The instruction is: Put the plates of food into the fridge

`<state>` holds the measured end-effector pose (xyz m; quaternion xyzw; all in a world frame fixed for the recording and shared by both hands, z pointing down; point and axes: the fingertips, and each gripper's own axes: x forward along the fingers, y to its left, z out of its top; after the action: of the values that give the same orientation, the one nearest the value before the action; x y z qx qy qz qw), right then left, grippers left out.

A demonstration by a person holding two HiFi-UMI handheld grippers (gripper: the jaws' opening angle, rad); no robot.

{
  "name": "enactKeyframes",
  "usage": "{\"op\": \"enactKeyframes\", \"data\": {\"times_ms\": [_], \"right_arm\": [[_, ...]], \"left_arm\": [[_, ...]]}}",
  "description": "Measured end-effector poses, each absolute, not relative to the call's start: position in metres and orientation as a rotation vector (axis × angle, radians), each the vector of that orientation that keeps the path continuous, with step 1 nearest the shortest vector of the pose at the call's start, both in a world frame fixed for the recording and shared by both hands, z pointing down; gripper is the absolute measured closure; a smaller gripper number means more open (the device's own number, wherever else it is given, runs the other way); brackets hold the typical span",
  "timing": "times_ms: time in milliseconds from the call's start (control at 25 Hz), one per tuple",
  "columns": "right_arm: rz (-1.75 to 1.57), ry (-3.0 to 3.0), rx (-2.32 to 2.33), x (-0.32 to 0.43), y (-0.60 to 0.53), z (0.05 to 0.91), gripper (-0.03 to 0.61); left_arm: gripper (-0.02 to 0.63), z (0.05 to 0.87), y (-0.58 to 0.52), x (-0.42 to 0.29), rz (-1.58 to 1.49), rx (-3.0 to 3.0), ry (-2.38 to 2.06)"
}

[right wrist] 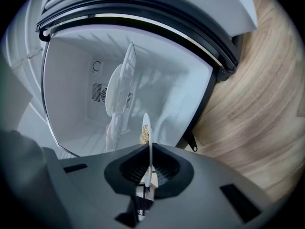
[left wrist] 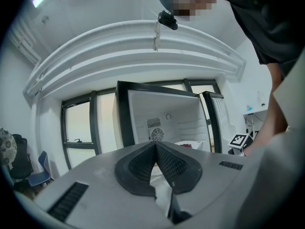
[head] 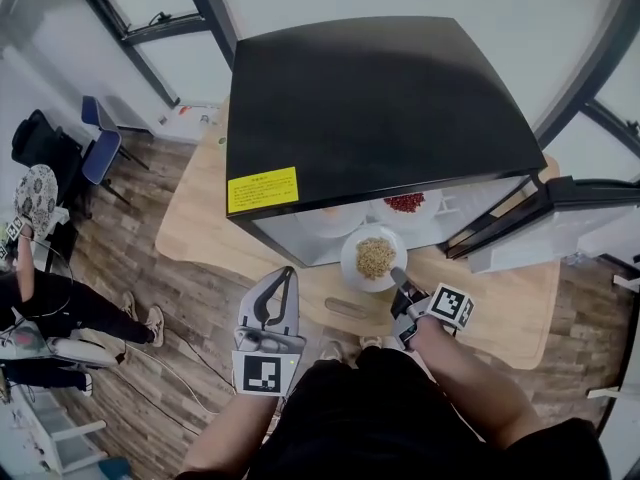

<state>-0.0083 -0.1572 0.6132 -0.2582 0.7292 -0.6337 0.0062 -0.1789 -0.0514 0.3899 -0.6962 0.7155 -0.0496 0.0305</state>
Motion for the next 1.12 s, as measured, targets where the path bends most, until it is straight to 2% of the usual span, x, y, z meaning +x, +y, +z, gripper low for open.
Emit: {"op": "enactKeyframes", "data": {"times_ms": [1120], "right_arm": [[-2.02, 2.255, -0.905, -0.093, -0.206, 0.653, 0.546]], "left_arm": [[0.609, 0.401, -0.031, -0.256, -0.22, -2.023, 2.37]]}}
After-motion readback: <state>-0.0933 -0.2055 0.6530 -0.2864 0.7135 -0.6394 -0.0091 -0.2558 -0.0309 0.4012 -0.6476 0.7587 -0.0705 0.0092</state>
